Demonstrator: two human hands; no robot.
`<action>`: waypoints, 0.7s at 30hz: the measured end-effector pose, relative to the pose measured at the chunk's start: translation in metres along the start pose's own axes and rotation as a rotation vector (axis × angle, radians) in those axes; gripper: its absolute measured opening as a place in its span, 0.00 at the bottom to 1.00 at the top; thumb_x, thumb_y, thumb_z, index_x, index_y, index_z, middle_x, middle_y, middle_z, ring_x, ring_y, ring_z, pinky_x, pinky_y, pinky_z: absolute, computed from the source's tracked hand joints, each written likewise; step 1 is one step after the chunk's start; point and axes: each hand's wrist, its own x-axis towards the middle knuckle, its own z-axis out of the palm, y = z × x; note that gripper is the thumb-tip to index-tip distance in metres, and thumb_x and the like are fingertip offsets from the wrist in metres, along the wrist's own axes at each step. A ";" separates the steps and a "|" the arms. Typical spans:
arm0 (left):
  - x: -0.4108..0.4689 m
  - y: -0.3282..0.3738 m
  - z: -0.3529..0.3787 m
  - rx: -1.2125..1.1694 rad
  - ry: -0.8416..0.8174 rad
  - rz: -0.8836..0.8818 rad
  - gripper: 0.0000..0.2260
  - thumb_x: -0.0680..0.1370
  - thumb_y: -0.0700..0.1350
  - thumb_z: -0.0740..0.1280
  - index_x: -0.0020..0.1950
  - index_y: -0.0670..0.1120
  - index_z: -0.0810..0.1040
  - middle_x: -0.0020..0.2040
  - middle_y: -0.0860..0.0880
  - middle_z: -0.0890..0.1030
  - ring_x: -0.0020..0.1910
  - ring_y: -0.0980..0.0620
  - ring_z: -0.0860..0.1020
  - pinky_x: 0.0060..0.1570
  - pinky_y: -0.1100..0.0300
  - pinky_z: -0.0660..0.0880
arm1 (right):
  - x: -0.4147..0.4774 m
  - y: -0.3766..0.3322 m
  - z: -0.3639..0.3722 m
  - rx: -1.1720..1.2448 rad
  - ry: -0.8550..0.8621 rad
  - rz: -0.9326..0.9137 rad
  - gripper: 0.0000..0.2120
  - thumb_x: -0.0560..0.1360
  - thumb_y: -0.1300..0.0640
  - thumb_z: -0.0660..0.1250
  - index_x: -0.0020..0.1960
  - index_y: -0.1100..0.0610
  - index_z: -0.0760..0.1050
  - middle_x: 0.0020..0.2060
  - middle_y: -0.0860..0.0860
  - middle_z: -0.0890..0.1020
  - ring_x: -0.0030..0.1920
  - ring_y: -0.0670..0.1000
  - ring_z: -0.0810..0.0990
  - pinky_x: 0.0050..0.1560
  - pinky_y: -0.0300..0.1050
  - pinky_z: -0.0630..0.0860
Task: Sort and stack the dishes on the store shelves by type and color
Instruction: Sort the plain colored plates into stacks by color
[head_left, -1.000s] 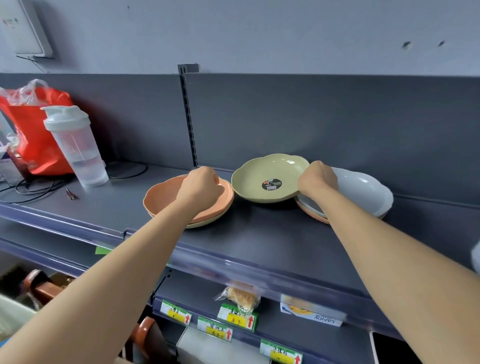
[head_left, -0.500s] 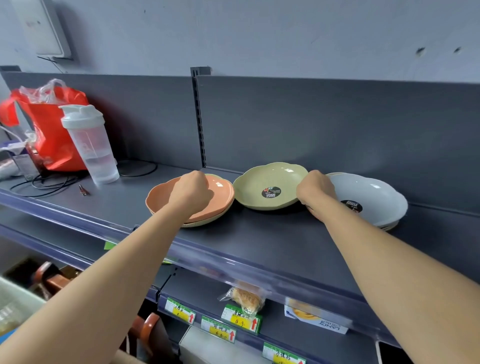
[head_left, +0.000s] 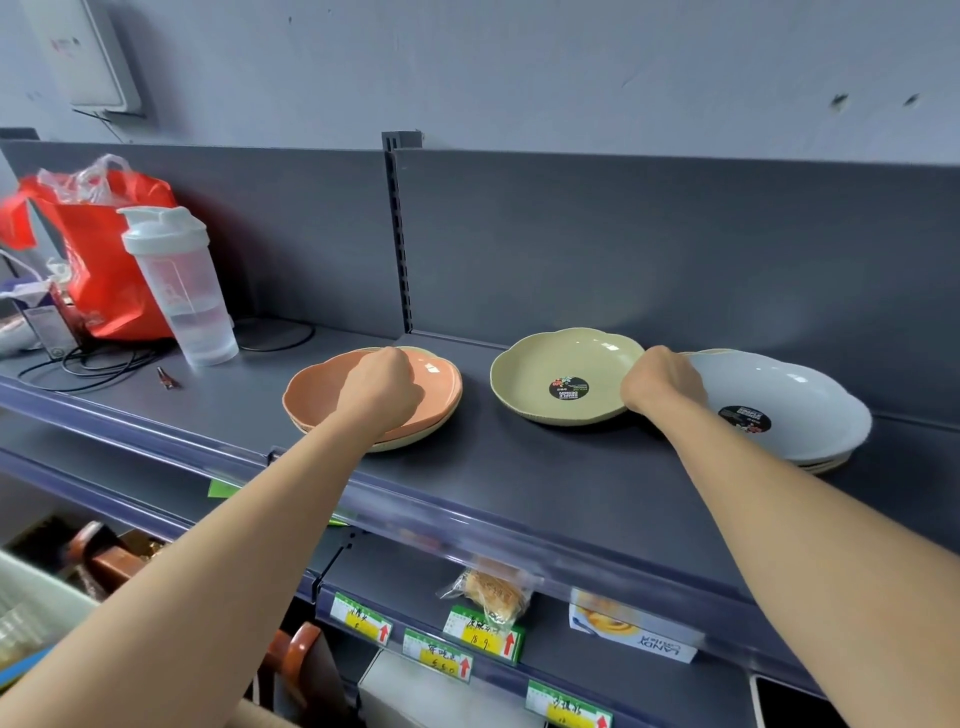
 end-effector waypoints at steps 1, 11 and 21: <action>0.000 -0.001 0.000 0.008 0.000 -0.005 0.09 0.77 0.40 0.65 0.55 0.39 0.78 0.50 0.41 0.82 0.45 0.42 0.78 0.41 0.55 0.72 | -0.001 -0.001 0.001 -0.013 0.004 -0.016 0.16 0.76 0.67 0.58 0.63 0.64 0.73 0.59 0.59 0.79 0.59 0.60 0.77 0.46 0.47 0.71; -0.005 -0.030 -0.015 0.117 0.121 -0.180 0.09 0.76 0.36 0.62 0.56 0.39 0.76 0.56 0.40 0.79 0.50 0.39 0.76 0.43 0.55 0.69 | -0.018 -0.026 0.005 -0.074 0.078 -0.161 0.14 0.75 0.69 0.59 0.59 0.62 0.75 0.57 0.58 0.80 0.58 0.60 0.78 0.46 0.46 0.71; -0.006 -0.060 -0.024 0.167 0.171 -0.350 0.18 0.77 0.40 0.62 0.66 0.37 0.69 0.66 0.38 0.68 0.64 0.38 0.70 0.61 0.50 0.69 | -0.051 -0.090 0.022 0.287 -0.336 -0.490 0.12 0.75 0.58 0.60 0.33 0.59 0.69 0.28 0.56 0.76 0.31 0.56 0.71 0.39 0.45 0.73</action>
